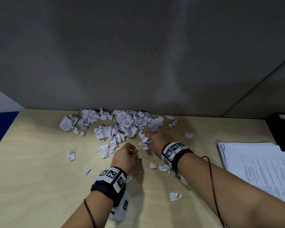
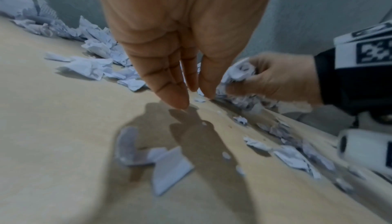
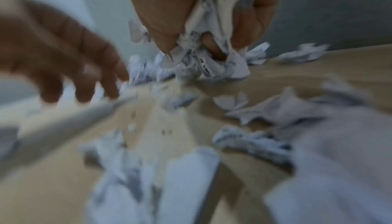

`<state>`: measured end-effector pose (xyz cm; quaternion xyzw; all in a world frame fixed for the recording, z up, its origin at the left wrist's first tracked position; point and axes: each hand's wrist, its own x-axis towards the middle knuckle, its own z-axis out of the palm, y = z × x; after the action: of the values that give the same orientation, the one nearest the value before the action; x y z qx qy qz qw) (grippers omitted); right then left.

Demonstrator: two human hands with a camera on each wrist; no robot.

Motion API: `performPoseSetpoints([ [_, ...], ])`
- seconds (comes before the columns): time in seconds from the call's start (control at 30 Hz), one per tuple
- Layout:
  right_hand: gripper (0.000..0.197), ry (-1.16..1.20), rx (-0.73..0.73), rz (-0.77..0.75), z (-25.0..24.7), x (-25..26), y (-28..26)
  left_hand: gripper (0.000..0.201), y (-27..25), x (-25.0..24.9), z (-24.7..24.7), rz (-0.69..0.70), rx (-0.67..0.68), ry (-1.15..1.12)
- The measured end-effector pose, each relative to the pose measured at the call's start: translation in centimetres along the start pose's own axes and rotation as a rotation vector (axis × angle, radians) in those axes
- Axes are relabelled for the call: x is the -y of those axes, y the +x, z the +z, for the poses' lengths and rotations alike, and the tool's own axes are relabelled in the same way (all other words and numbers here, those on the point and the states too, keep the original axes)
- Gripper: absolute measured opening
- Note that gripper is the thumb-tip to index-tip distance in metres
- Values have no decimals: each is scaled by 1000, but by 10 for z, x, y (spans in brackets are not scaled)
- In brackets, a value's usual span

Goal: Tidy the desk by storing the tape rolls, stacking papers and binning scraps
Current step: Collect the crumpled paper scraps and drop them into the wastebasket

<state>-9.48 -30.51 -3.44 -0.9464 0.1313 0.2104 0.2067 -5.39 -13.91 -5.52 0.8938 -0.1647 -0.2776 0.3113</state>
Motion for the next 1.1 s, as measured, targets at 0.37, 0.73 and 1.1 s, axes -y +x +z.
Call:
performPoseSetpoints([
  [0.37,30,553,-446,393,-15,-53,-81,18,-21,-17,20,230,102,312],
  [0.73,19,711,-748,552,-13,-70,-175,22,-37,-84,71,554,260,392],
  [1.1,28,928,-981,827,40,-152,-296,35,-73,-128,159,689,462,430],
])
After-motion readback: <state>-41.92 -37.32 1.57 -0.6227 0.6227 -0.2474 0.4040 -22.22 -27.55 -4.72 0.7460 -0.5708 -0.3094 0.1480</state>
